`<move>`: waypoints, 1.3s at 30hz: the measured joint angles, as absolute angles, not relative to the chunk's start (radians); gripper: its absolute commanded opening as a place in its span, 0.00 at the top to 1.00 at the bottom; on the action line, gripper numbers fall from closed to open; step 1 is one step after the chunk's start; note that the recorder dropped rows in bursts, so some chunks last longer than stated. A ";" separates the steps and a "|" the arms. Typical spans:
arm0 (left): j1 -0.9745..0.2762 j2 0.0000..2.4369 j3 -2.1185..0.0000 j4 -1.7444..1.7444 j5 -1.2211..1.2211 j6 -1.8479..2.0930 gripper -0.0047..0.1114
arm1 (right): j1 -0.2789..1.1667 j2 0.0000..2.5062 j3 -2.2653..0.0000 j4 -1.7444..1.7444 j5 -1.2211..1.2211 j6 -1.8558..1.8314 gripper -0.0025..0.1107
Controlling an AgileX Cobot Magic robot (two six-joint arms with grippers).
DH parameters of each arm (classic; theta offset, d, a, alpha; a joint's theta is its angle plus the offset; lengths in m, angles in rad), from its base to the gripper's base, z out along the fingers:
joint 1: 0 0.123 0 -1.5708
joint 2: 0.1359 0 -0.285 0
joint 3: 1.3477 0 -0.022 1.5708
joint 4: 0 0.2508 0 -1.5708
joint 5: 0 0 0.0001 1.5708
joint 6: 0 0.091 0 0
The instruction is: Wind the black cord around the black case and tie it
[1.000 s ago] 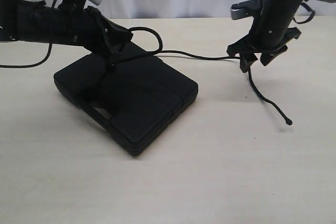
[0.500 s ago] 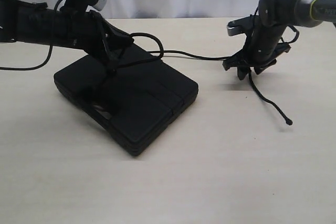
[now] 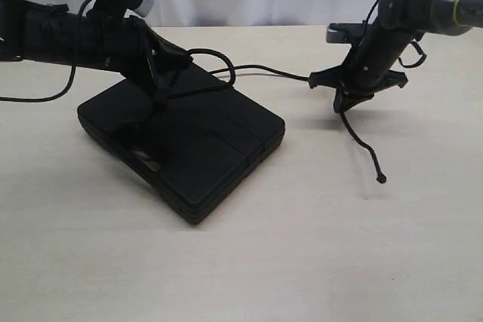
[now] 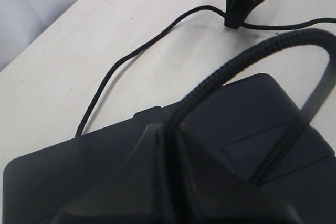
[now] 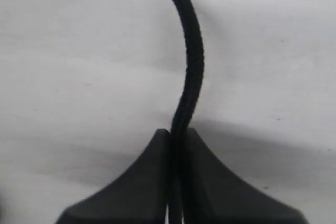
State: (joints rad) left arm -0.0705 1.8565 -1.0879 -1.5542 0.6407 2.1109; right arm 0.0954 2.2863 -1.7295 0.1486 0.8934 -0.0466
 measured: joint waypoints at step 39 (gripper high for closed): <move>-0.294 1.858 -1.211 -1.204 0.578 2.111 0.96 | 0.064 2.266 -1.730 1.247 0.896 -0.316 0.94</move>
State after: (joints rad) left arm -0.2937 1.8582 -1.2114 -1.2037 0.5783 2.1109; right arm 0.0640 2.2657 -1.7295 1.2469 0.8962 -0.3160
